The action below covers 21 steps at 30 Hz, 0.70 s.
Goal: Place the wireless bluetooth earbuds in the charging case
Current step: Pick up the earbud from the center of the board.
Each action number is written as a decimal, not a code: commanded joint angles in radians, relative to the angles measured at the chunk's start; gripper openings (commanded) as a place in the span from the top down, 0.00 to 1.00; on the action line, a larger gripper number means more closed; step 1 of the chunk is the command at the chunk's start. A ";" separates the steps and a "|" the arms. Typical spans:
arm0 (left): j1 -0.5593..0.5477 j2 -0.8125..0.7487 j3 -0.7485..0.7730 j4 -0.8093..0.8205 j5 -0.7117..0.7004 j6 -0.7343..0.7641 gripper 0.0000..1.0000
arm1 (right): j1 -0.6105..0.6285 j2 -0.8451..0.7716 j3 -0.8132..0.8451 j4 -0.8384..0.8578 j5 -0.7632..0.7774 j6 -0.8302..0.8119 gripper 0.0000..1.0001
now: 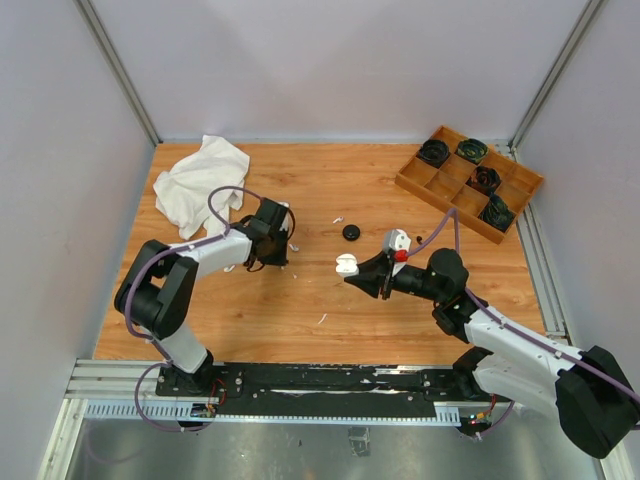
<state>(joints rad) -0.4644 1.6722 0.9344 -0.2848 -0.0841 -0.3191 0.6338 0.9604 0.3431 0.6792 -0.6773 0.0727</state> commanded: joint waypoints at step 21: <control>-0.172 -0.027 -0.036 -0.221 0.012 -0.115 0.78 | 0.038 0.005 0.039 -0.027 0.001 -0.041 0.95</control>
<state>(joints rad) -0.6258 1.6028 0.8833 -0.3985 -0.0681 -0.4290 0.6567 0.9695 0.3504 0.6556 -0.6769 0.0509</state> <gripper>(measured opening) 0.210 0.268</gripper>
